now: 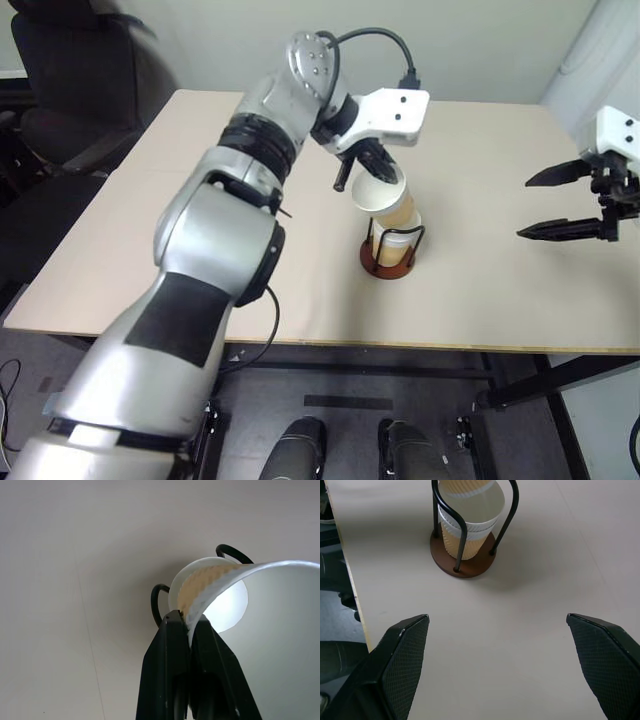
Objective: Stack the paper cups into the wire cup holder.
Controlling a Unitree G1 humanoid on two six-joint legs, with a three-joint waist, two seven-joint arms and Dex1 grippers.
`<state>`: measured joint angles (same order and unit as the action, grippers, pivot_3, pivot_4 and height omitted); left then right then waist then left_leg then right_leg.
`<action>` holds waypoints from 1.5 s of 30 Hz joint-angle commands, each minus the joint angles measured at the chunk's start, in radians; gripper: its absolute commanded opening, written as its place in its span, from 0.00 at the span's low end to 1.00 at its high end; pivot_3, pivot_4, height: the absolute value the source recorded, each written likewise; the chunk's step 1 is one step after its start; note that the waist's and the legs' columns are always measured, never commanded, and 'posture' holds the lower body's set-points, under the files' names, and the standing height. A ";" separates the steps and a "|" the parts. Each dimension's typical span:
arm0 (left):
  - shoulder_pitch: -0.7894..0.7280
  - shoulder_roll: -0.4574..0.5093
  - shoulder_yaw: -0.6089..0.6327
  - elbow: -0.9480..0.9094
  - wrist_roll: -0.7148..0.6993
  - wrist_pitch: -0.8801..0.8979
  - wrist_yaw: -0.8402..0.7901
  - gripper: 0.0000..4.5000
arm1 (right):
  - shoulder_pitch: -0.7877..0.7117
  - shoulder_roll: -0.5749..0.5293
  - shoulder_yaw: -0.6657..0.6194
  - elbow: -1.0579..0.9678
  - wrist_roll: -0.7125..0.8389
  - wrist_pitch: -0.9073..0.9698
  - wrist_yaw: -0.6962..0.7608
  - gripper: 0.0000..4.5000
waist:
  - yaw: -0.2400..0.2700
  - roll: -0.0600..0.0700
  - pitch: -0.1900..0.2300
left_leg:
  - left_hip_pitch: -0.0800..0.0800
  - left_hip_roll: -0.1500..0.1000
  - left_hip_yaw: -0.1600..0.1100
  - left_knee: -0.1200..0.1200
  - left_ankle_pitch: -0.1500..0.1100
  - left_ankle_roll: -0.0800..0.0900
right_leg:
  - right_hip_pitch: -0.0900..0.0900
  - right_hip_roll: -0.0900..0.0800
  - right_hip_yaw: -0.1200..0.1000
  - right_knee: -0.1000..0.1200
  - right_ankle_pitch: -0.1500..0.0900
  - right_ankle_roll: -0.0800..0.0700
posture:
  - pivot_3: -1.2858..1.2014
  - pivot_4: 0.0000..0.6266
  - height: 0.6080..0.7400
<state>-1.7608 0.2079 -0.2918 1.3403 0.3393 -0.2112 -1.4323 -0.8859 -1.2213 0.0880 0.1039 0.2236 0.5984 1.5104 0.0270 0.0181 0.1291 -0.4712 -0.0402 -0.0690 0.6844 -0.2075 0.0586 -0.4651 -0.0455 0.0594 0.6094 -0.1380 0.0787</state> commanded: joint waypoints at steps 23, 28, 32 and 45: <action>-0.013 -0.077 -0.060 0.018 0.097 -0.024 0.092 0.01 | 0.058 -0.079 -0.082 -0.088 0.051 0.039 -0.015 1.00 | 0.001 0.000 0.000 | 0.001 0.000 0.000 0.002 0.000 0.001 | 0.002 0.000 0.000 0.000 0.000 0.002 | 0.52 0.24 1.00; -0.010 -0.089 -0.068 0.022 0.111 -0.008 0.123 0.05 | 0.061 -0.084 -0.079 -0.098 0.054 0.047 -0.013 1.00 | 0.002 0.000 0.000 | 0.001 0.000 0.000 0.003 0.000 0.001 | 0.002 0.000 0.000 0.000 0.000 0.002 | 0.52 0.24 1.00; -0.017 -0.099 -0.061 0.022 0.103 -0.013 0.121 0.28 | 0.074 -0.092 -0.080 -0.108 0.059 0.050 -0.010 1.00 | 0.002 0.000 0.000 | 0.000 0.000 0.000 0.004 0.000 0.002 | 0.003 0.000 0.000 0.000 0.000 0.003 | 0.52 0.24 1.00; -0.030 -0.108 -0.042 0.020 0.089 -0.032 0.205 0.99 | 0.090 -0.101 -0.082 -0.113 0.067 0.045 -0.018 1.00 | 0.002 0.000 0.000 | 0.001 -0.001 0.001 0.008 -0.001 0.003 | 0.004 0.000 0.000 0.000 0.000 0.004 | 0.52 0.24 1.00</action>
<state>-1.7495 0.1009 -0.3582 1.3746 0.4412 -0.2434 -1.2543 -0.7841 -1.3001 0.0542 0.0041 0.2797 0.6478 1.5012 0.0289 0.0180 0.1292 -0.4707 -0.0408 -0.0685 0.6927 -0.2090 0.0621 -0.4606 -0.0453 0.0592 0.6095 -0.1383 0.0825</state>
